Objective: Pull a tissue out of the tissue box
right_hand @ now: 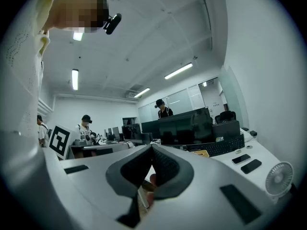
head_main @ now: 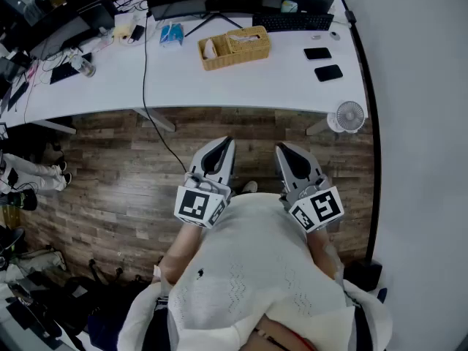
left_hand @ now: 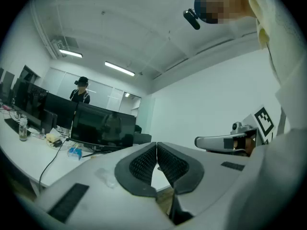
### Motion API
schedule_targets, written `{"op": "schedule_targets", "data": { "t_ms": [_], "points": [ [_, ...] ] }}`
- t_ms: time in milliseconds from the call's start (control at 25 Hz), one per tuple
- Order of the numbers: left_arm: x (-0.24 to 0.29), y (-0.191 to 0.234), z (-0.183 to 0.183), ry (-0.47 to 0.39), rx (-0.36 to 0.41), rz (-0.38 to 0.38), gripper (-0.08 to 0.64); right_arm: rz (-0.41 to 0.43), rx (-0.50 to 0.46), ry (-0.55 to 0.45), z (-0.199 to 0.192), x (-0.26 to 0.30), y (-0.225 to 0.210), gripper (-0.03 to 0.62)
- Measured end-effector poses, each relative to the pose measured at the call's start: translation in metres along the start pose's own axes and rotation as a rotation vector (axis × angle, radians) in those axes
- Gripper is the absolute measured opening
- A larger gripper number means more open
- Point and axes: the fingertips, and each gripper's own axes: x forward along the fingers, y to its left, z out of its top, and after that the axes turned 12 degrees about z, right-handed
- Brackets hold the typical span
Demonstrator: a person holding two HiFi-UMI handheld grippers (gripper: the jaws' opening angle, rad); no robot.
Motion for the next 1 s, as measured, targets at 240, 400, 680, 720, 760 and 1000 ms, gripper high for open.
{"op": "schedule_targets", "data": {
  "t_ms": [240, 400, 680, 720, 760, 1000],
  "points": [
    [0.007, -0.012, -0.001, 0.009, 0.008, -0.019, 0.014, 0.009, -0.002, 0.012, 0.001, -0.003, -0.001, 0.000],
    [0.009, -0.011, -0.007, 0.014, 0.010, -0.010, 0.014, 0.010, -0.003, 0.012, 0.000, -0.004, -0.005, 0.000],
    [0.015, -0.011, -0.006, 0.012, 0.028, 0.000, 0.014, 0.008, 0.008, 0.001, -0.001, -0.006, -0.011, 0.000],
    [0.016, -0.011, -0.006, 0.011, 0.028, 0.002, 0.014, 0.010, 0.010, 0.001, -0.001, -0.006, -0.011, 0.000],
    [0.017, -0.012, -0.007, 0.010, 0.026, 0.004, 0.014, 0.013, 0.013, -0.001, -0.001, -0.007, -0.012, 0.000],
    [0.018, -0.013, -0.010, 0.016, 0.030, 0.009, 0.014, 0.028, 0.021, 0.001, -0.003, -0.005, -0.011, 0.000]
  ]
}}
